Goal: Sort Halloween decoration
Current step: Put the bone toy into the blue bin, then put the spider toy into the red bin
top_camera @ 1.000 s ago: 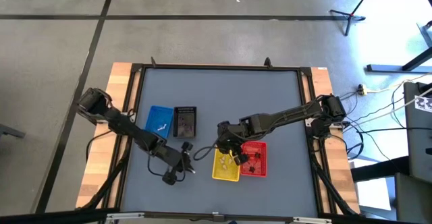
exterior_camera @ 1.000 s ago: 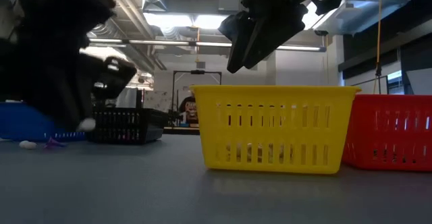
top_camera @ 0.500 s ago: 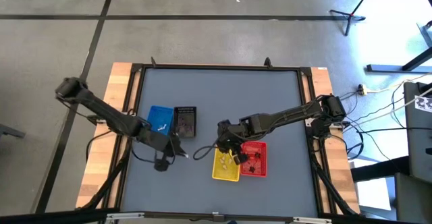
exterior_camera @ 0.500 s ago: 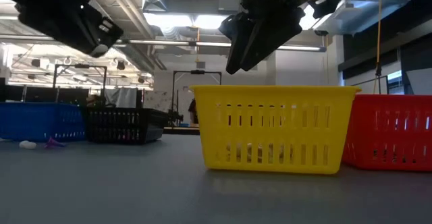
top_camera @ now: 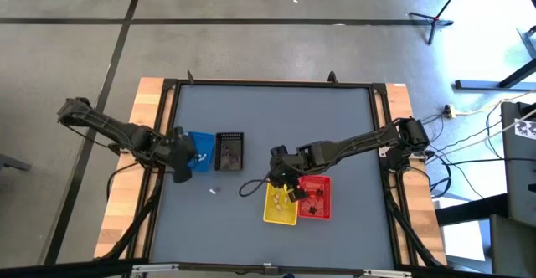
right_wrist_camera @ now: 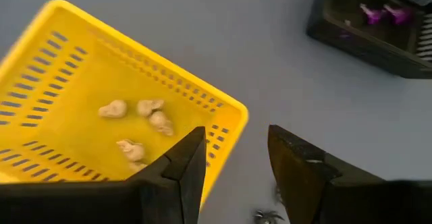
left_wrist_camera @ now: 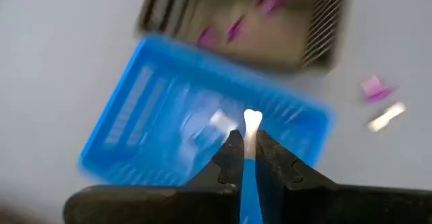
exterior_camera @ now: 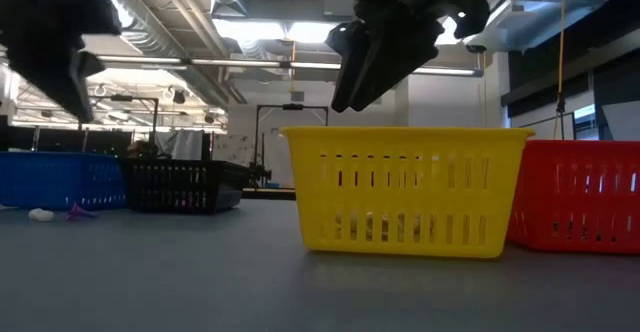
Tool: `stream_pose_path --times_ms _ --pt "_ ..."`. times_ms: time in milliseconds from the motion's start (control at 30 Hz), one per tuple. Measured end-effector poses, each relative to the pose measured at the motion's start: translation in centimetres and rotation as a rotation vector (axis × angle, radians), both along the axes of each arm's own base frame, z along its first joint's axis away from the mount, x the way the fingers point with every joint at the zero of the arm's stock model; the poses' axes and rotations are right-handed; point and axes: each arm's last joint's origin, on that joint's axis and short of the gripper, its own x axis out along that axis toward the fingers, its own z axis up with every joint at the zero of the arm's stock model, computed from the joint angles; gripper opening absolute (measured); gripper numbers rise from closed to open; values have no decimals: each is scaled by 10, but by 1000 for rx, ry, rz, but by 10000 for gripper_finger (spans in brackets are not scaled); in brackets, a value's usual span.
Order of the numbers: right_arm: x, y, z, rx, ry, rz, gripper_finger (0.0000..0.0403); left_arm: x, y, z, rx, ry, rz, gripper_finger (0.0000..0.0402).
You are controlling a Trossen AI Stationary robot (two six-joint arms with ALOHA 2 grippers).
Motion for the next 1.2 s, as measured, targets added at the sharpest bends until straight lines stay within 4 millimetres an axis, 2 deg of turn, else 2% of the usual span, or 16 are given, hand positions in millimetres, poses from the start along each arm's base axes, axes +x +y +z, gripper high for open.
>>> stream_pose_path --times_ms 67,300,567,733,967,1200 --pt "0 -1 0 -23 -5 -12 159 -5 2 -2 -1 37 48 15" --pt "1 -5 0 -83 -15 -51 159 -2 2 -3 -14 31 115 40" --pt "1 -19 -1 -90 10 -86 159 -2 1 -5 -57 18 221 94" --pt "3 -38 -2 -89 23 -141 159 0 0 -4 -71 -11 220 121" --pt "4 -70 -2 -62 28 -270 159 5 -1 -2 -96 -63 217 126" --pt "9 -102 -22 62 110 -325 159 6 -2 -1 -98 -67 216 126"
